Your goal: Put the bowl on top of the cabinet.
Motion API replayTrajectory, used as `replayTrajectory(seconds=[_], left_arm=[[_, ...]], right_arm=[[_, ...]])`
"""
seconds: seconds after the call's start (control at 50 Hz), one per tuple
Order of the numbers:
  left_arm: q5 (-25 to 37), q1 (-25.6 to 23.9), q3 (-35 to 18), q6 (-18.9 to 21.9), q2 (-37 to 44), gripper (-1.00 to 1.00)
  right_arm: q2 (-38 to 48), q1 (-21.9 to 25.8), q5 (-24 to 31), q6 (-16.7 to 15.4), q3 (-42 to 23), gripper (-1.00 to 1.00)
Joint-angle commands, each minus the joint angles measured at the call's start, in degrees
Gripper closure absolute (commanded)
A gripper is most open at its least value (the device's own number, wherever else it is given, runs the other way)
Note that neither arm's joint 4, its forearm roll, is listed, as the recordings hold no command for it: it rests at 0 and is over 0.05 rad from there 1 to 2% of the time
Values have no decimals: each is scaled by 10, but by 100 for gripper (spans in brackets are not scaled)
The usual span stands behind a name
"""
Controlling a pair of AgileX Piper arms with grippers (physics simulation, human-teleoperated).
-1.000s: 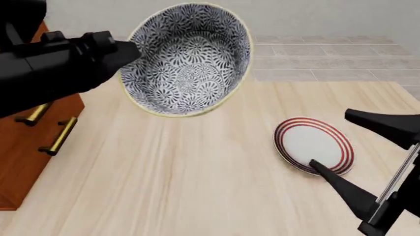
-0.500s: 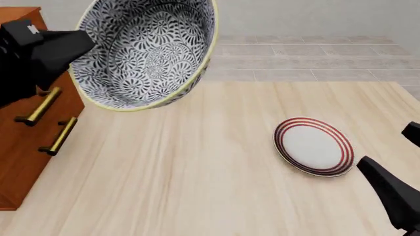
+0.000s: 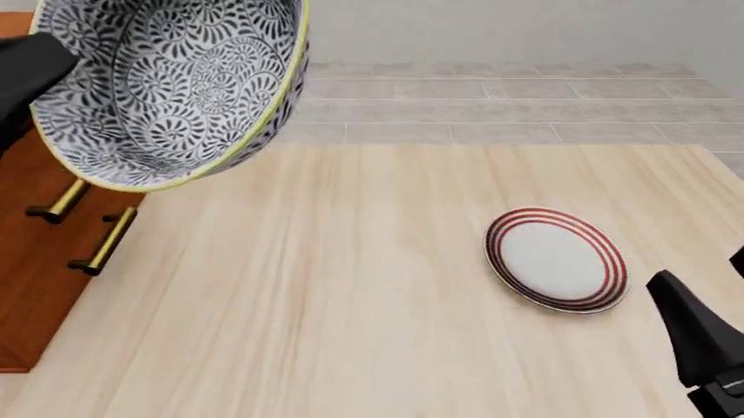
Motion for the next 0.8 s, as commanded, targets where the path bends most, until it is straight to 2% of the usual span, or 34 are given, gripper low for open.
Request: replayTrajectory(seconds=[0.02, 0.06, 0.1, 0.14, 0.18, 0.24, 0.36, 0.8], left_arm=[[-14, 20, 11, 4, -30, 100], [-19, 22, 16, 3, -34, 100], [-23, 25, 20, 1, -38, 100], [-28, 30, 24, -1, -45, 100], [-32, 35, 30, -5, -50, 100], [-35, 37, 32, -5, -52, 100], [-39, 44, 38, -8, -64, 100], [-43, 50, 46, -7, -63, 100]], right_arm=[[-4, -41, -32, 26, 43, -100], [-4, -48, -38, 46, 47, -100], [-4, -54, -44, 25, 54, -100], [-4, -62, -41, 54, 58, -100], [-4, -64, -44, 42, 52, -100], [-4, -65, -44, 53, 55, -100], [-4, -64, -29, 47, 45, -100], [-4, -63, -40, 47, 55, -100]])
